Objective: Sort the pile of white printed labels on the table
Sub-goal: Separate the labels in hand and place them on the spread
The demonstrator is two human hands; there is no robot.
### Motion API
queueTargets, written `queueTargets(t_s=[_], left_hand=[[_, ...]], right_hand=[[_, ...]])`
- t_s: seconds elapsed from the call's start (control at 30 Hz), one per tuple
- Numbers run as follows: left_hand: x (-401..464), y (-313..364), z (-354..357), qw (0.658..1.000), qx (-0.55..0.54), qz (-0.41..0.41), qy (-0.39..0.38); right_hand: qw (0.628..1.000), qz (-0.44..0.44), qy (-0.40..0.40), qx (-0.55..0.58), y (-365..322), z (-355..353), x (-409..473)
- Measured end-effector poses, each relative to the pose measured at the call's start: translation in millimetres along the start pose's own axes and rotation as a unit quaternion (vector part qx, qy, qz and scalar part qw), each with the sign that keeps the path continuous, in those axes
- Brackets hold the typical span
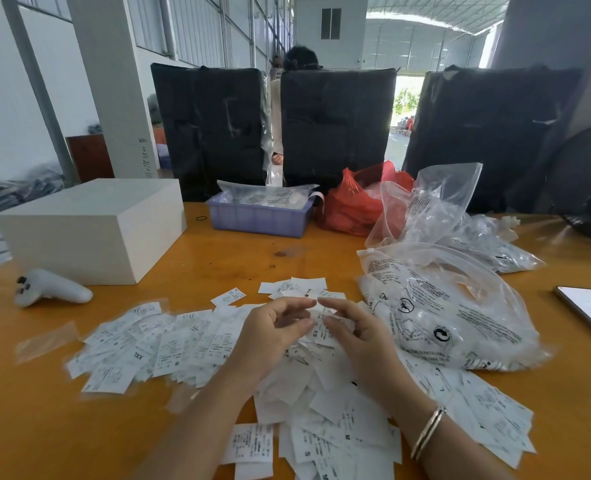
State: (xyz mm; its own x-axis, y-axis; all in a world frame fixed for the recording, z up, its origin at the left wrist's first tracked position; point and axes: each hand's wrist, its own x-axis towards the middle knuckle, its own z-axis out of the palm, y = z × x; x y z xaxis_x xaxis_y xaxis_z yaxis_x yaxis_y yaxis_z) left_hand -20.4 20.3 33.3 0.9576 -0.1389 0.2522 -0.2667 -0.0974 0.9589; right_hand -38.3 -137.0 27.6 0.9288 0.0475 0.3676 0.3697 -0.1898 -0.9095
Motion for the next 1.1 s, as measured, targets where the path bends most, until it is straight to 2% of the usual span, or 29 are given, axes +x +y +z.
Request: queueTargets(t_s=[0.23,0.37,0.43,0.63,0.9,1.1], left_hand=[[1,3,-1,0.999,-0.042,-0.006,0.012],[-1,3,-1,0.999,0.001,-0.015,-0.036],[-1,3,-2,0.999,0.011,-0.019,-0.038],[1,2,0,0.999,-0.024,-0.006,0.035],[0,0,0,0.999,0.021,-0.007,-0.025],[0,-1,4,0.998,0.001,0.002,0.056]], right_hand=[[0.998,-0.023,-0.051,-0.003,0,-5,-2],[0.997,-0.034,-0.066,-0.030,3,-4,-1],[0.998,-0.033,-0.050,-0.028,5,-3,0],[0.999,-0.008,0.004,0.035,11,-7,5],[0.999,-0.022,0.040,0.027,10,-9,5],[0.997,-0.012,0.055,0.049,10,-6,2]])
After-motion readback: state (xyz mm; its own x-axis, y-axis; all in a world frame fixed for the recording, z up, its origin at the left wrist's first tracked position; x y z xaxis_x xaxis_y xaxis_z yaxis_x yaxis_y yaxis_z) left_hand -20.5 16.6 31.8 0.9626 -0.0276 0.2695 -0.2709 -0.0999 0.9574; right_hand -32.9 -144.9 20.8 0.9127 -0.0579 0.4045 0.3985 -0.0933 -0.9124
